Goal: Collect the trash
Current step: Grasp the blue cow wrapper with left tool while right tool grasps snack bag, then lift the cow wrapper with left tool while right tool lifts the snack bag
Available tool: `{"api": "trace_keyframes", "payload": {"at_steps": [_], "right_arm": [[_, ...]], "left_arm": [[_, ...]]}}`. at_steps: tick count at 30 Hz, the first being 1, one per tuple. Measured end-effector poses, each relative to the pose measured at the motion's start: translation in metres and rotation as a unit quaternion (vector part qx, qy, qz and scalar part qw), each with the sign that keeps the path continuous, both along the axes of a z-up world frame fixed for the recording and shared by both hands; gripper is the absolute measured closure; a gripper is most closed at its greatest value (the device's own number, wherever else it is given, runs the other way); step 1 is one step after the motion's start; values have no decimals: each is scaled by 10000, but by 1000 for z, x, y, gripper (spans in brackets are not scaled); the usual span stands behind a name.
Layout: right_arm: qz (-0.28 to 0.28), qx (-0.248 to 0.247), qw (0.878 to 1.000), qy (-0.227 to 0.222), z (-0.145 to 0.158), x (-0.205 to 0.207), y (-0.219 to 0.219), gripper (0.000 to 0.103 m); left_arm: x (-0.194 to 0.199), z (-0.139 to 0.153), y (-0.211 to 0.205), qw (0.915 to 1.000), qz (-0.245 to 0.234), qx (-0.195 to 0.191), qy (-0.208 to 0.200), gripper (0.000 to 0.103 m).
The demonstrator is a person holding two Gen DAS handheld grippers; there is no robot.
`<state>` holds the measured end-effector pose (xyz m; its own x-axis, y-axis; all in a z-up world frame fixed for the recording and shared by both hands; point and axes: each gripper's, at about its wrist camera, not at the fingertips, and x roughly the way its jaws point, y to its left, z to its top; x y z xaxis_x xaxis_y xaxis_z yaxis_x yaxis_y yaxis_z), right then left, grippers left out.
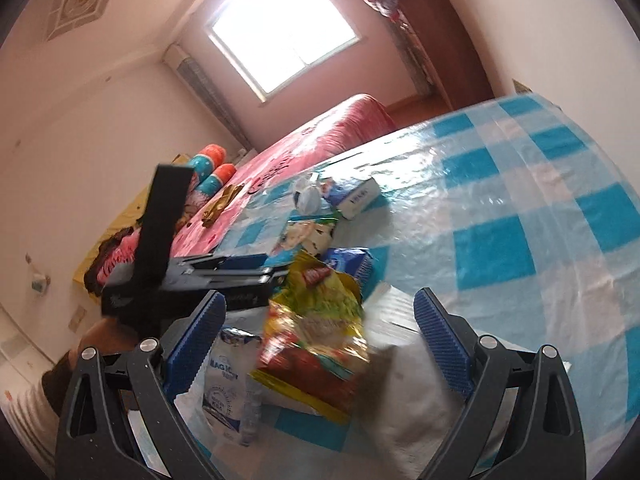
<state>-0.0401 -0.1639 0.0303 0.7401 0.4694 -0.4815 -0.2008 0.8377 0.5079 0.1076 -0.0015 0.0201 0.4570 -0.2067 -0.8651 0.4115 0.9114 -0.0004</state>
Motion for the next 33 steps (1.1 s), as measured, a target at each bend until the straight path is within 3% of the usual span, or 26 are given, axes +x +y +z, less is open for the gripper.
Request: {"api": "trace_keyframes", "payload": {"at_steps": [2, 6, 12, 15, 19, 33], "right_arm": [[39, -218, 9998, 20, 0, 1, 6, 24], [76, -432, 9990, 23, -2, 1, 10, 33], [274, -322, 9991, 88, -6, 2, 8, 54], [353, -217, 9991, 96, -7, 3, 6, 59], [410, -84, 9990, 131, -10, 5, 2, 63], [470, 72, 9988, 107, -11, 7, -3, 76]], "left_arm": [[3, -3, 1, 9999, 89, -35, 39, 34], [2, -6, -3, 9999, 142, 34, -5, 35], [1, -7, -8, 9996, 249, 83, -49, 49], [-1, -3, -10, 9995, 298, 85, -83, 58], [-2, 0, -6, 9990, 440, 51, -36, 61], [-27, 11, 47, 9919, 1179, -457, -92, 62]]}}
